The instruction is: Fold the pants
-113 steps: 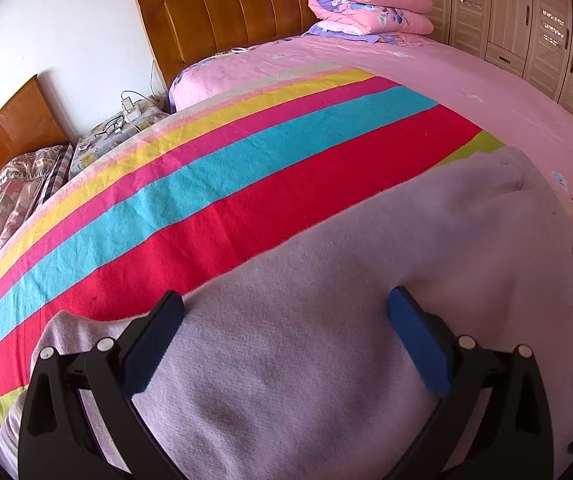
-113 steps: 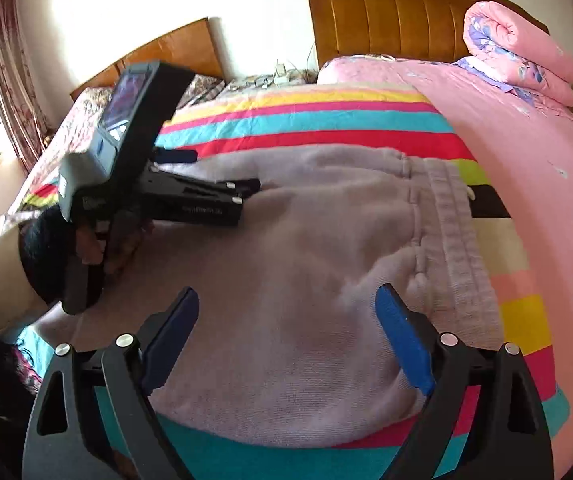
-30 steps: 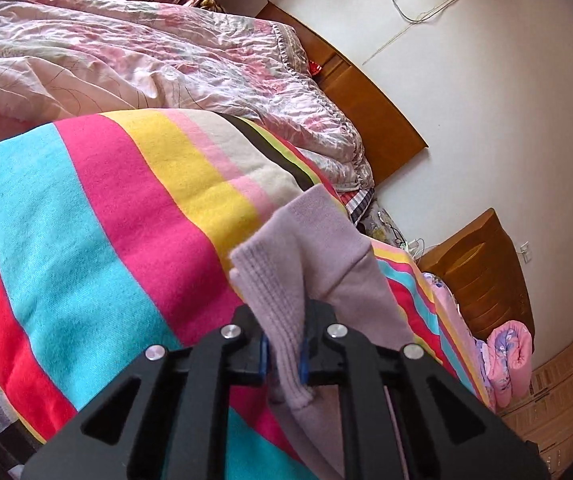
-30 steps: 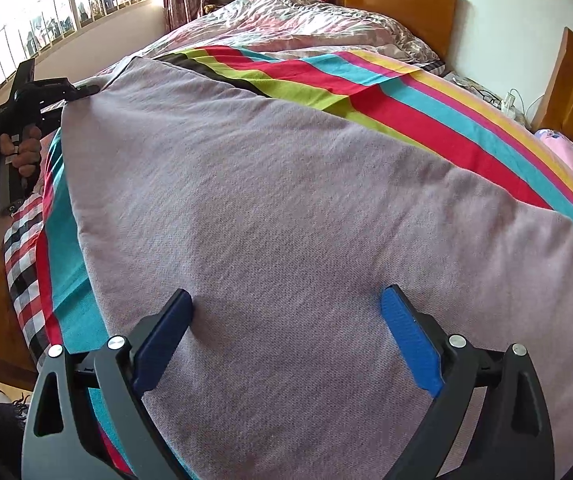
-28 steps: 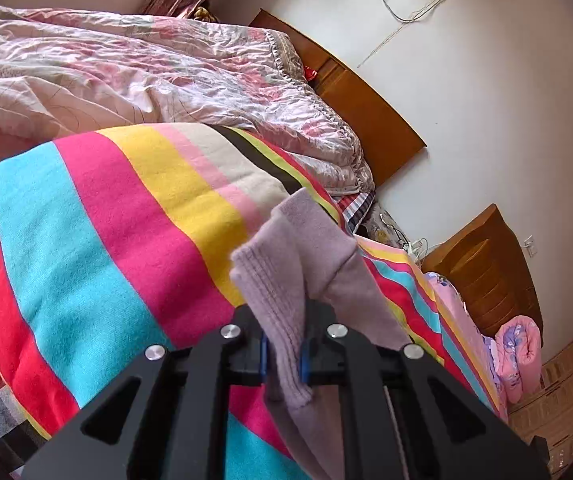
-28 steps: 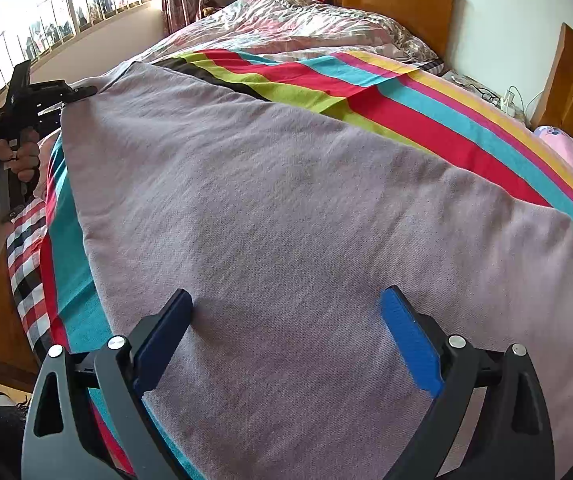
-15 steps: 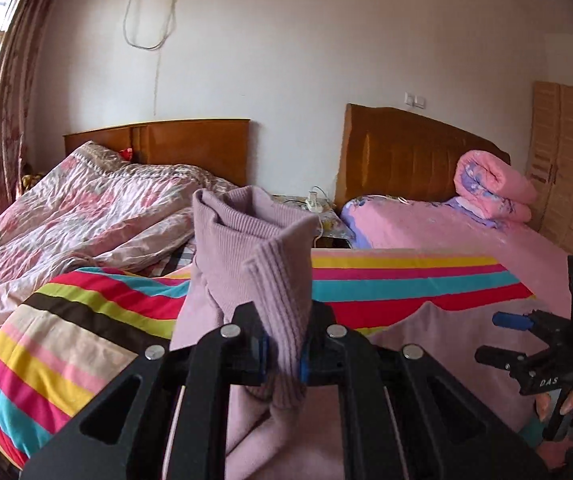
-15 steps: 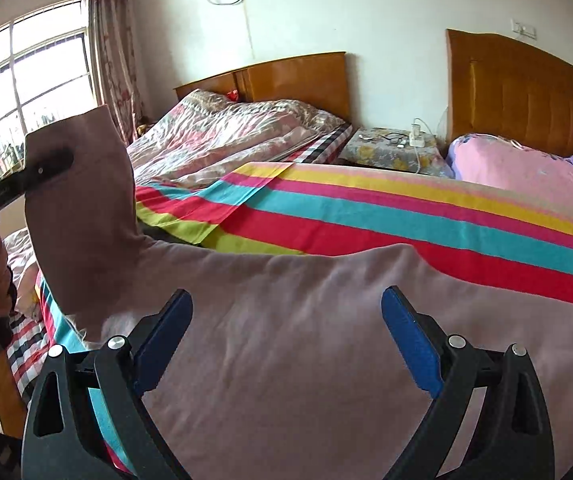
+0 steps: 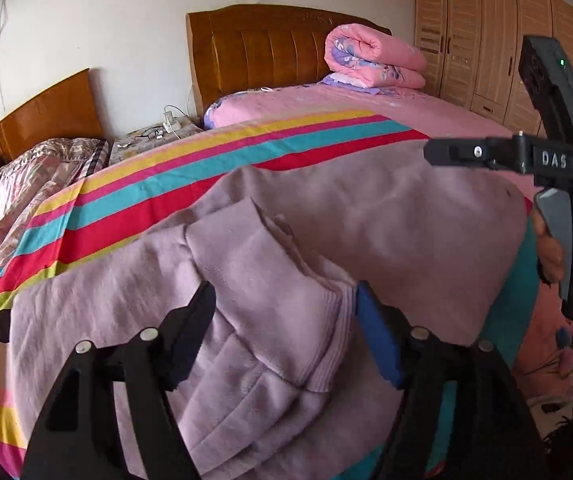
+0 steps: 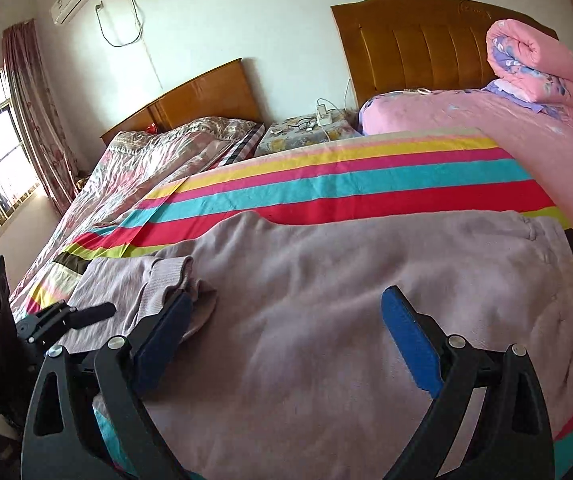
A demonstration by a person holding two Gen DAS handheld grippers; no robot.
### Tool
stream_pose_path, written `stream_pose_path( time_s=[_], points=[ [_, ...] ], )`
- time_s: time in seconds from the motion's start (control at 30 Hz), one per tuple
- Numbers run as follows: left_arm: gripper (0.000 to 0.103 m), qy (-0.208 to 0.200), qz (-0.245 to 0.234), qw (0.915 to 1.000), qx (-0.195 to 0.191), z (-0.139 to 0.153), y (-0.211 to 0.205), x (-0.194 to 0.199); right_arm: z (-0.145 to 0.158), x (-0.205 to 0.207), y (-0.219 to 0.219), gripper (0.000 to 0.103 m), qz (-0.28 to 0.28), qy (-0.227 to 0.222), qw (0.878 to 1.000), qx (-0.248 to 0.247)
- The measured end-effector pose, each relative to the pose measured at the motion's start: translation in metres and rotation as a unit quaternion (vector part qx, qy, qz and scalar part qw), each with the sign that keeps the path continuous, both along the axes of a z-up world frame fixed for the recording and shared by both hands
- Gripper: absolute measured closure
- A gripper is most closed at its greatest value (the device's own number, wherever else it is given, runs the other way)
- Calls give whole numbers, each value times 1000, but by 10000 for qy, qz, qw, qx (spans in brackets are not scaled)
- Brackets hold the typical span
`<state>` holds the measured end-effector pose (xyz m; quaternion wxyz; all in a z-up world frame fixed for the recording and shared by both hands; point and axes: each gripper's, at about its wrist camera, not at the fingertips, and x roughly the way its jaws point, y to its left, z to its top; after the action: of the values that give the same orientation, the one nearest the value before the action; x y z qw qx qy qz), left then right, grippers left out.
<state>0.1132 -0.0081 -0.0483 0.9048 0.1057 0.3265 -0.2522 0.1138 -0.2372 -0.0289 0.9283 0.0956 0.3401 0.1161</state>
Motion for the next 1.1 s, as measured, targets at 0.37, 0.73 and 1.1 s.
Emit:
stream_pose_path(
  time_s=[0.37,0.73,1.1],
  points=[
    [3,-190,2230,9741,311,15,145,-5,-40,-7,90,19,1594,1160,9782,647],
    [3,237,2321,9716,402,-34,182,-4,-64,3,98,39,1494,1942,9578,1503],
    [3,58,2287,9728,379,-19,197,-54,-68,27,109,87,1112,1806,9670,1414]
  ],
)
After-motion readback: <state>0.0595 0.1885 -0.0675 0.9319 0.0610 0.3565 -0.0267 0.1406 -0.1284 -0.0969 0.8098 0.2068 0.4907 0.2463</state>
